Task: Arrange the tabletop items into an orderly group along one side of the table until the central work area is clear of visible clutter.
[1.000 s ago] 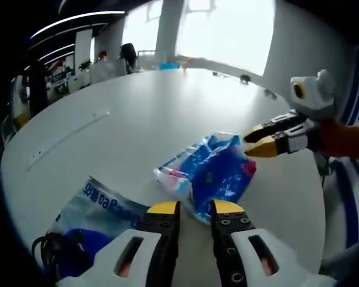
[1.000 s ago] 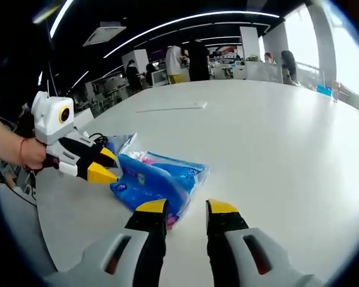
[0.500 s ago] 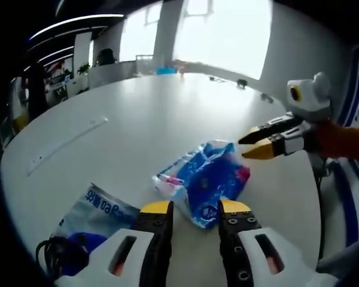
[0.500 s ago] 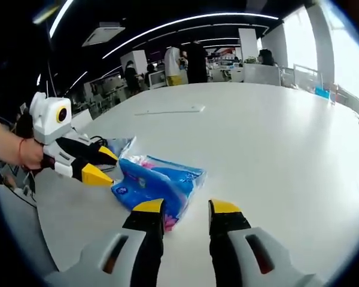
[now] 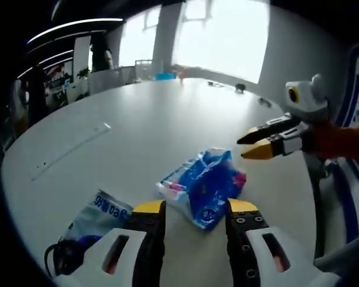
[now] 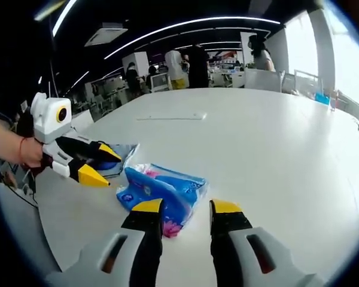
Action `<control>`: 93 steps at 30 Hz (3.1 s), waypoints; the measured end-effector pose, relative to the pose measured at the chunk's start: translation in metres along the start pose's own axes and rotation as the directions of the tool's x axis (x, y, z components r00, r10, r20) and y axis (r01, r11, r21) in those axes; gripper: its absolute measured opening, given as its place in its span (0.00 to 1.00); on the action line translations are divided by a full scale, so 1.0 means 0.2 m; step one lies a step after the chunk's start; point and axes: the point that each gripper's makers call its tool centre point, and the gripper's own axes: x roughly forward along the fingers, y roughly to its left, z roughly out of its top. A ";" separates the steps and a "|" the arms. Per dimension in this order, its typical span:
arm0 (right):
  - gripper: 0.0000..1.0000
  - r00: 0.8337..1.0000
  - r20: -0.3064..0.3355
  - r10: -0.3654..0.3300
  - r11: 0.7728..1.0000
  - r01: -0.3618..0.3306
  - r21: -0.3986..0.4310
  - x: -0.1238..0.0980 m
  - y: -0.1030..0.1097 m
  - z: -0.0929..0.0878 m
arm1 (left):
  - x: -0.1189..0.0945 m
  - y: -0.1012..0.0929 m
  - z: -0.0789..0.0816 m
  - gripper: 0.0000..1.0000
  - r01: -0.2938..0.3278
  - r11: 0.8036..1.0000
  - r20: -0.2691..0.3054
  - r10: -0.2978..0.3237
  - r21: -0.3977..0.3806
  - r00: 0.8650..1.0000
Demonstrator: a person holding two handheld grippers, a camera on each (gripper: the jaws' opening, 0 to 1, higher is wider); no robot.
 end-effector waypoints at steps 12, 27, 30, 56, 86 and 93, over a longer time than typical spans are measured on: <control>0.29 1.000 0.018 0.004 1.000 -0.004 -0.019 -0.02 0.06 0.07 | -0.08 0.00 0.04 0.45 0.009 1.000 0.030 -0.008 -0.011 1.000; 0.30 0.998 0.044 0.034 0.998 -0.031 -0.054 -0.02 0.19 0.18 | -0.25 0.04 0.10 0.44 0.000 1.000 0.081 0.000 -0.003 0.997; 0.30 0.998 0.046 0.040 0.997 -0.038 -0.060 -0.02 0.23 0.20 | -0.30 0.06 0.11 0.45 -0.008 1.000 0.088 0.008 0.002 0.996; 0.36 0.986 0.066 0.154 0.980 -0.144 -0.134 0.08 0.62 0.39 | -0.65 0.25 0.07 0.46 -0.099 0.995 0.138 0.101 -0.025 0.985; 0.36 0.970 0.051 0.238 0.956 -0.225 -0.188 0.23 0.96 0.50 | -0.92 0.49 -0.02 0.45 -0.183 0.982 0.140 0.187 -0.041 0.972; 0.36 0.966 0.034 0.255 0.951 -0.244 -0.191 0.27 1.05 0.49 | -0.94 0.55 -0.04 0.45 -0.192 0.981 0.129 0.196 -0.040 0.972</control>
